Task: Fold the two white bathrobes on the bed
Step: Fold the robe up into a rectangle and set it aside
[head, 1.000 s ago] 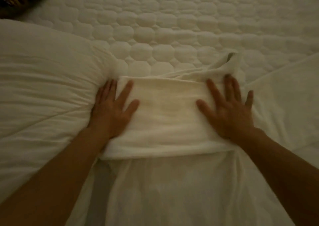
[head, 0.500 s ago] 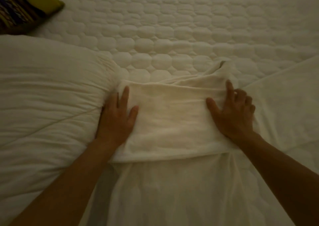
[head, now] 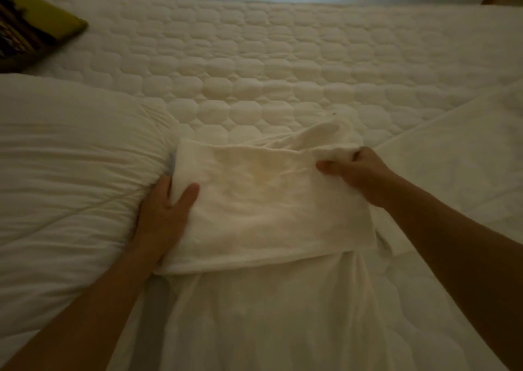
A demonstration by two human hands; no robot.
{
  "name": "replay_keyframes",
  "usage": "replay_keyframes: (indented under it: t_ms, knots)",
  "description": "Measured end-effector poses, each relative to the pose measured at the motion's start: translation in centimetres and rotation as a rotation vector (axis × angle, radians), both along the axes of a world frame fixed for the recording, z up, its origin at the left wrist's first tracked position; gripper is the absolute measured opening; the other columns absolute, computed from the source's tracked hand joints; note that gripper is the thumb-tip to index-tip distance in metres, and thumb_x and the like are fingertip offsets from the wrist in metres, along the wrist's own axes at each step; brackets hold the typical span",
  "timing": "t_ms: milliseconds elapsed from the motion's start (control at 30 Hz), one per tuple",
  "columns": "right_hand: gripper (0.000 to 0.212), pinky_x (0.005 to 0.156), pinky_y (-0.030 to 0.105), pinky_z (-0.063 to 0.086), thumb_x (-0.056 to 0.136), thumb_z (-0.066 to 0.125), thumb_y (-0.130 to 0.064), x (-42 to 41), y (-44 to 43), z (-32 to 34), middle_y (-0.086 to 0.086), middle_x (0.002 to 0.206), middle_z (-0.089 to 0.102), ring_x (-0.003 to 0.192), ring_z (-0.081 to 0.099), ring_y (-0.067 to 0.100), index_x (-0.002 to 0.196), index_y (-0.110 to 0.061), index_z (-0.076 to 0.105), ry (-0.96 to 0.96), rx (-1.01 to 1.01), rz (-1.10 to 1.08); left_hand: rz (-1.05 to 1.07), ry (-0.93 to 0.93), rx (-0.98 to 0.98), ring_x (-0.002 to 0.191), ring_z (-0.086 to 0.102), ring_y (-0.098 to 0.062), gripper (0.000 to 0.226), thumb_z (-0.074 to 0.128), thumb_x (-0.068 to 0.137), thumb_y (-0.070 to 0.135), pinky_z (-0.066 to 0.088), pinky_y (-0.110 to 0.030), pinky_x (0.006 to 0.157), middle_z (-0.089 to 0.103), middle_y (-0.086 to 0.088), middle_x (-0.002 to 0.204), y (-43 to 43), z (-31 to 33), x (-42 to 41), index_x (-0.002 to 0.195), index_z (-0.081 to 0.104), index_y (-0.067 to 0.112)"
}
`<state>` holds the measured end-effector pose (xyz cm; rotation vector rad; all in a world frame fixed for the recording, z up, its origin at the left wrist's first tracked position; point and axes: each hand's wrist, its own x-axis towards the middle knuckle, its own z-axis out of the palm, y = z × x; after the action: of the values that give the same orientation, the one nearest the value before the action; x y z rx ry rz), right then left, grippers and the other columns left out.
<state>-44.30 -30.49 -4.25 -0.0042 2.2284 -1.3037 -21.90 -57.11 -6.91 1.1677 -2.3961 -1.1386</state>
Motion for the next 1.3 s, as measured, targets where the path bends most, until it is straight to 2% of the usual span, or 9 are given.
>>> replay_keyframes:
  t_ms: [233, 400, 500, 667, 800, 967, 1067, 1133, 1300]
  knots:
    - [0.072, 0.095, 0.037, 0.054, 0.065, 0.087, -0.055, -1.4, 0.8, -1.5, 0.001, 0.118, 0.068, 0.108, 0.065, 0.023, 0.120, -0.017, 0.062, 0.311, 0.120, -0.126, 0.091, 0.063, -0.050, 0.080, 0.056, -0.022, 0.036, 0.068, 0.089, 0.048, 0.032, -0.027, 0.066, 0.061, -0.004, 0.088, 0.9, -0.9, -2.6, 0.095, 0.059, 0.013]
    - [0.093, 0.108, 0.046, 0.033, 0.083, 0.071, -0.057, 1.6, -1.0, -1.8, 0.017, 0.151, 0.038, 0.137, 0.039, 0.038, 0.153, -0.020, 0.023, 0.563, 0.436, -0.107, 0.035, -0.125, 0.096, 0.088, 0.061, -0.016, 0.050, 0.074, 0.078, 0.059, 0.044, -0.027, 0.077, 0.064, 0.005, 0.096, 1.1, -0.6, -0.1, 0.106, 0.065, 0.019]
    - [0.099, 0.118, 0.054, 0.017, 0.088, 0.056, -0.066, 6.5, -1.4, -0.8, 0.018, 0.165, 0.014, 0.151, 0.017, 0.036, 0.160, -0.023, 0.004, 0.819, 0.470, 0.075, 0.008, -0.130, 0.141, 0.092, 0.064, -0.015, 0.051, 0.077, 0.078, 0.051, 0.047, -0.026, 0.081, 0.067, 0.004, 0.103, 2.6, -0.3, 3.9, 0.115, 0.066, 0.018]
    - [0.083, 0.121, 0.062, -0.004, 0.088, 0.017, -0.083, 11.6, -0.1, -4.9, 0.010, 0.169, -0.010, 0.155, -0.012, 0.025, 0.158, -0.043, 0.001, 0.740, 0.792, 0.485, 0.076, -0.019, 0.066, 0.078, 0.070, -0.020, 0.033, 0.080, 0.079, 0.043, 0.053, -0.029, 0.069, 0.073, -0.001, 0.086, 3.6, -0.9, 5.0, 0.093, 0.071, 0.015]
    - [0.073, 0.121, 0.057, -0.007, 0.097, 0.028, -0.068, 10.5, 0.3, -5.2, 0.013, 0.169, 0.003, 0.156, 0.000, 0.029, 0.160, -0.033, 0.017, 0.883, 0.695, 0.432, 0.064, 0.173, -0.095, 0.060, 0.055, -0.006, 0.026, 0.077, 0.083, 0.040, 0.041, -0.016, 0.057, 0.060, 0.009, 0.070, 2.3, 0.4, 2.7, 0.085, 0.058, 0.023]
    - [0.064, 0.123, 0.056, 0.002, 0.103, 0.023, -0.055, 10.9, 0.6, -6.5, 0.015, 0.163, 0.028, 0.153, 0.021, 0.030, 0.155, -0.022, 0.036, 0.957, 0.722, 0.425, 0.104, -0.059, -0.073, 0.078, 0.059, -0.022, 0.036, 0.072, 0.084, 0.051, 0.044, -0.030, 0.071, 0.062, -0.002, 0.083, 2.2, -1.2, 3.5, 0.089, 0.057, 0.018]
    - [0.058, 0.122, 0.054, 0.016, 0.106, 0.027, -0.045, 10.9, -0.1, -6.7, 0.017, 0.159, 0.036, 0.149, 0.032, 0.032, 0.152, -0.013, 0.042, 1.029, 0.682, 0.456, 0.178, -0.148, 0.372, 0.085, 0.066, -0.020, 0.042, 0.078, 0.079, 0.049, 0.055, -0.032, 0.076, 0.070, -0.001, 0.095, 2.0, 0.7, 3.6, 0.099, 0.064, 0.015]
    - [0.053, 0.118, 0.055, 0.028, 0.107, 0.029, -0.038, 11.2, -0.3, -6.8, 0.019, 0.156, 0.042, 0.145, 0.039, 0.036, 0.149, -0.010, 0.046, 1.067, 0.633, 0.469, 0.037, -0.267, 0.657, 0.075, 0.071, -0.016, 0.036, 0.081, 0.079, 0.039, 0.060, -0.029, 0.063, 0.076, -0.002, 0.091, 0.8, 2.6, 4.3, 0.102, 0.072, 0.014]
    - [0.060, 0.122, 0.052, 0.016, 0.102, 0.020, -0.054, 11.2, -0.3, -6.0, 0.022, 0.163, 0.025, 0.151, 0.025, 0.038, 0.156, -0.030, 0.032, 0.866, 0.722, 0.467, -0.100, -0.255, 0.126, 0.081, 0.072, -0.028, 0.030, 0.082, 0.079, 0.035, 0.053, -0.036, 0.067, 0.075, -0.009, 0.082, -0.5, 1.9, 4.2, 0.088, 0.075, 0.007]
